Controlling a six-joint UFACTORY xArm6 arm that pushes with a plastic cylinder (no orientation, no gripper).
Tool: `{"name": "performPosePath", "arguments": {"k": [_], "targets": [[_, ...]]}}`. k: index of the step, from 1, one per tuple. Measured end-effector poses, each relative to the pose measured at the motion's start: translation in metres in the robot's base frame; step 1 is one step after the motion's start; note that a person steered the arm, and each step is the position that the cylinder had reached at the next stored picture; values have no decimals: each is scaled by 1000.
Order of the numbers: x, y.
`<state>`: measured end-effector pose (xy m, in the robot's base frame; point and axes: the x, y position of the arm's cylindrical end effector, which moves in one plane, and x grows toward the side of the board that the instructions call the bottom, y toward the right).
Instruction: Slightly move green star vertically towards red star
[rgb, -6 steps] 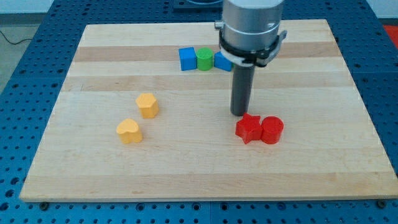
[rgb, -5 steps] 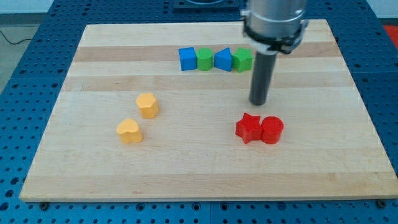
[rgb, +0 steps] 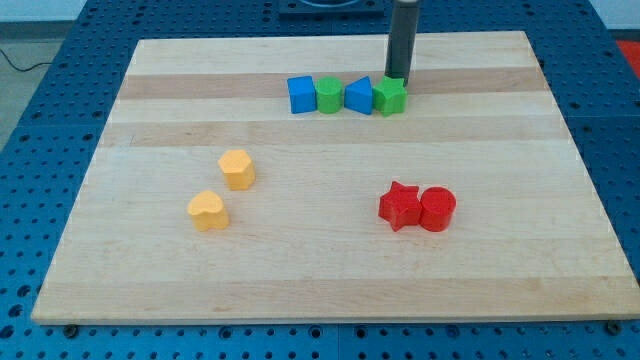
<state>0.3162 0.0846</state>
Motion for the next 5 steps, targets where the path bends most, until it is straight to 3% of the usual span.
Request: {"name": "performPosePath", "arguments": {"k": [1, 2, 4, 5], "targets": [[39, 7], [50, 20], [25, -20], [33, -55]]}}
